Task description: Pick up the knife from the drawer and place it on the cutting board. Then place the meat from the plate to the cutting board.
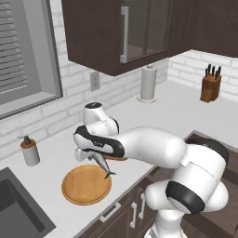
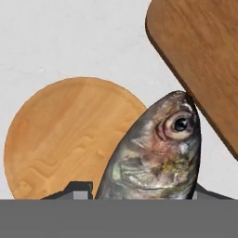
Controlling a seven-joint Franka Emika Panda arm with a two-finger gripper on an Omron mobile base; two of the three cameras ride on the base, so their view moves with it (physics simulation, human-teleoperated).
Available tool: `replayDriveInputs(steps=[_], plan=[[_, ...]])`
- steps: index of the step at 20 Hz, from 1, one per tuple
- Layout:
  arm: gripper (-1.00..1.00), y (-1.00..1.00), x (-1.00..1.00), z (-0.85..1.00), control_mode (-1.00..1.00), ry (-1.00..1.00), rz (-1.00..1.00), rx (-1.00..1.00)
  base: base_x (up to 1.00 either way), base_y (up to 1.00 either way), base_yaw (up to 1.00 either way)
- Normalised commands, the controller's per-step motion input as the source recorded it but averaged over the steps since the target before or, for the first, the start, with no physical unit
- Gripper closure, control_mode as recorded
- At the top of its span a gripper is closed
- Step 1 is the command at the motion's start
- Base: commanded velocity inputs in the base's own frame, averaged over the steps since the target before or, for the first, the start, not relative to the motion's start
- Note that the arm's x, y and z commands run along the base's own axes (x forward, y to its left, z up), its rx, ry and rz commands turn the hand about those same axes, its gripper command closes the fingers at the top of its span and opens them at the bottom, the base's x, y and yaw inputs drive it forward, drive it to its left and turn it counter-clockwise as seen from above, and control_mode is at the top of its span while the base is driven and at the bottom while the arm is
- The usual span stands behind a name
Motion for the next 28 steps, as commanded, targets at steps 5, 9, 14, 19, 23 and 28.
replayDriveInputs(steps=[5, 9, 14, 19, 23, 28], plan=[[1.00, 0.00, 0.42, 0.00, -1.00, 0.00, 0.42, -0.01, 0.00, 0.00, 0.00], [1.00, 0.00, 0.28, 0.00, -1.00, 0.00, 0.41, -0.10, 0.00, 0.00, 0.00], [1.00, 0.00, 0.29, 0.00, -1.00, 0.00, 0.43, -0.10, 0.00, 0.00, 0.00], [1.00, -0.13, 0.41, 0.00, -1.00, 0.01, 0.29, 0.00, 0.00, 0.00, 0.00], [1.00, -0.17, 0.18, -0.04, -1.00, 0.00, 0.09, 0.00, 0.00, 0.00, 0.00], [1.00, -0.23, 0.01, -0.21, -1.00, 0.00, 0.02, 0.00, 0.00, 0.00, 0.00]])
